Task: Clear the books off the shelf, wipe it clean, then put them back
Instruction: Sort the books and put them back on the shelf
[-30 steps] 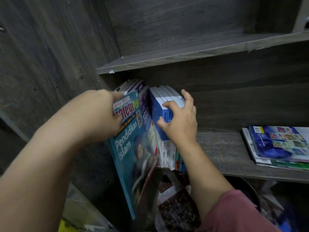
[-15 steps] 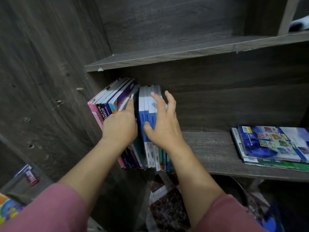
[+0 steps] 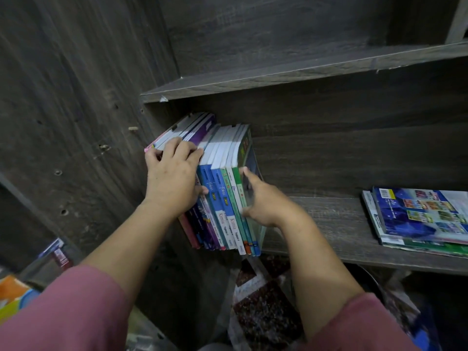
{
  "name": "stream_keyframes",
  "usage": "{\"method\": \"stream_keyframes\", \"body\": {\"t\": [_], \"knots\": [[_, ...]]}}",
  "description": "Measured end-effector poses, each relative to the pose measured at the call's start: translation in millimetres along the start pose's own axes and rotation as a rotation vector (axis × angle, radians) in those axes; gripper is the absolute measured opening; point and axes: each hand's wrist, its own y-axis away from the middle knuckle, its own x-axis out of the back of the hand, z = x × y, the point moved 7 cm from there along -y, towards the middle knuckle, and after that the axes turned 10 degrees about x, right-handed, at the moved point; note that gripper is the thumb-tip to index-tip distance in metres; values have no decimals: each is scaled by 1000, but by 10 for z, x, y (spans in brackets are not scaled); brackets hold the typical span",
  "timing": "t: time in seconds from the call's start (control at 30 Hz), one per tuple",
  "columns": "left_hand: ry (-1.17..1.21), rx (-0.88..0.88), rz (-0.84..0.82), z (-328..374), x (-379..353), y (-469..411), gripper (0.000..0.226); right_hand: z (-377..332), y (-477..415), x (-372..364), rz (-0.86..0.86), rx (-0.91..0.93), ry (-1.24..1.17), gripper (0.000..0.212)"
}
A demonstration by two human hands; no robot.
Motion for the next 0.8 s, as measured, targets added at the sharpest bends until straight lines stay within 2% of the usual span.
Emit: {"method": "stream_keyframes", "body": {"t": [0.1, 0.23, 0.33, 0.53, 0.7, 0.8], "knots": [[-16, 10, -4, 27, 8, 32, 90, 53, 1, -41, 44, -17, -38, 106], [72, 33, -85, 48, 52, 70, 114, 127, 24, -101, 82, -40, -74, 109], [130, 74, -78, 52, 35, 76, 107, 204, 3, -139, 33, -57, -73, 115], [66, 99, 28, 116, -43, 84, 96, 282, 82, -142, -50, -89, -87, 103], [-34, 127, -24, 153, -135, 114, 121, 282, 86, -183, -13, -84, -103, 105], [-10, 149, -27, 156, -183, 124, 127, 303, 76, -212, 4, -82, -117, 106]]}}
